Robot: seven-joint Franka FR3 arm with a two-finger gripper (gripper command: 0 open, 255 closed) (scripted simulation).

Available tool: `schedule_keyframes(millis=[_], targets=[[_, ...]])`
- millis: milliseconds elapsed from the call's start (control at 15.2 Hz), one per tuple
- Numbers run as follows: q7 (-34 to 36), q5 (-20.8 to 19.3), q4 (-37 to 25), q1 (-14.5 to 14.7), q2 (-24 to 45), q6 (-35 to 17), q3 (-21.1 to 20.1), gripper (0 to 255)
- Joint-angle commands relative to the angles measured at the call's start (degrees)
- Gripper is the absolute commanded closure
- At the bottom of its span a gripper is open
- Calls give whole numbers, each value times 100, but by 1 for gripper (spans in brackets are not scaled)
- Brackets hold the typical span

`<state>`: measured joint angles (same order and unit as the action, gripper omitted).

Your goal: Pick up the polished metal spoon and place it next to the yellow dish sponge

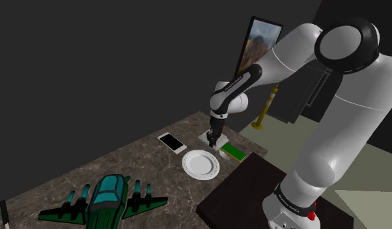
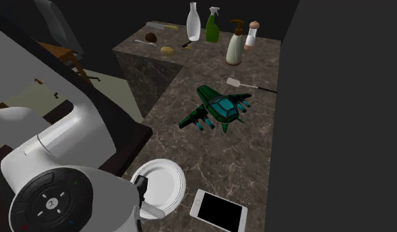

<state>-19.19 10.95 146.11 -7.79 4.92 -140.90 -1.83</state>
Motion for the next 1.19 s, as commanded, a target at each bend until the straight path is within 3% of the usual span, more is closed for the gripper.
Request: schedule_keyframes(millis=[0,594,1122], targets=[[-297,-61,154,-176,-97,-22,158,255],[-1532,-518,480,-997,-354,18,952,255],[-2668,-900,263,-1731,-196,123,1671,255]])
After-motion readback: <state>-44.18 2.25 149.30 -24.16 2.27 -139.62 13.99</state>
